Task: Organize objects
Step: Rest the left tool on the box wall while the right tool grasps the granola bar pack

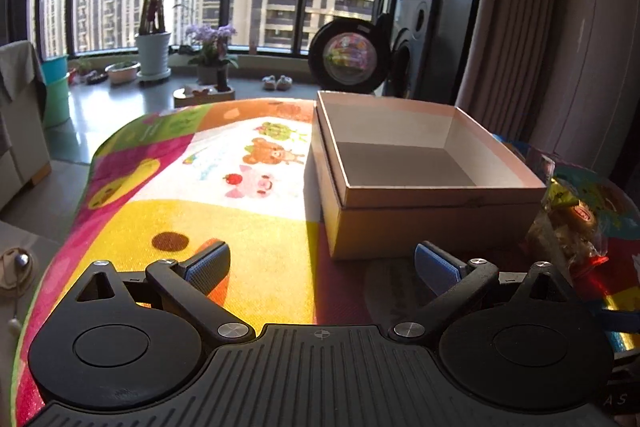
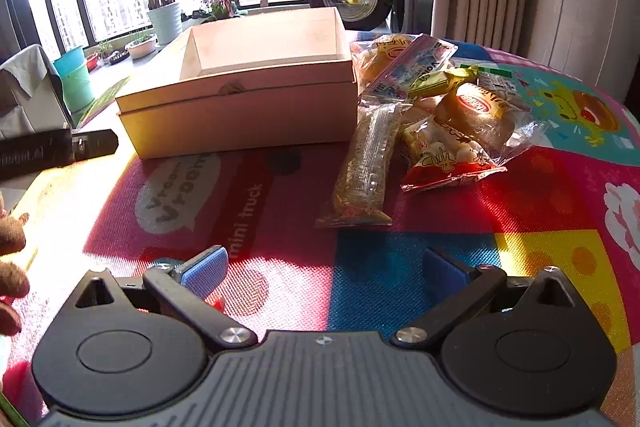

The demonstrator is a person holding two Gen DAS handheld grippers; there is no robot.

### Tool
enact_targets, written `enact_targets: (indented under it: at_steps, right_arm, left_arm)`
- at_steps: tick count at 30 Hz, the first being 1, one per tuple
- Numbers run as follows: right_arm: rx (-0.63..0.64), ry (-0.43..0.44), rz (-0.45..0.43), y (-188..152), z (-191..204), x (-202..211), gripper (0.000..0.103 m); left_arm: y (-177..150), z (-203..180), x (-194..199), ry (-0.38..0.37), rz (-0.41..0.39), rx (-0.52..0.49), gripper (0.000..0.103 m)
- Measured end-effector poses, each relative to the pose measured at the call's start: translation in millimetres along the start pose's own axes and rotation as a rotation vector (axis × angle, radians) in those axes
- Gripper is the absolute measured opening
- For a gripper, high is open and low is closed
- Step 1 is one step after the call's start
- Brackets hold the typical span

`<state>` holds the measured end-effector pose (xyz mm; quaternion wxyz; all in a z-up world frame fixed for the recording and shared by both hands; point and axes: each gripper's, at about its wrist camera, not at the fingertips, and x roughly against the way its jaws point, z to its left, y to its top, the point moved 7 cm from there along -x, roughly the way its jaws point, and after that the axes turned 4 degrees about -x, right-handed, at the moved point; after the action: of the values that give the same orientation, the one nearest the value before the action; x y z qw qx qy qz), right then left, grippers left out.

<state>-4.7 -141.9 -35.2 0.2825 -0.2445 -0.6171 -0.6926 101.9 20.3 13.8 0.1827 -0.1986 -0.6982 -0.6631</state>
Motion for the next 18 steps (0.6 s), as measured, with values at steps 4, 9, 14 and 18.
enact_targets:
  at_steps: [4,9,14,18]
  right_arm:
    - [0.010,-0.034,-0.137,16,-3,21,0.103]
    - [0.065,-0.101,-0.230,34,-13,33,0.103]
    - [0.042,-0.123,-0.251,49,-28,31,0.103]
    - [0.046,-0.161,-0.259,56,-41,23,0.103]
  left_arm:
    - [41,6,-44,0.062,-0.063,-0.009,0.102]
    - [37,4,-100,0.020,0.076,0.005,0.083]
    - [33,9,-129,-0.003,0.108,-0.031,0.027]
    - [33,29,-134,-0.021,0.081,0.043,0.024]
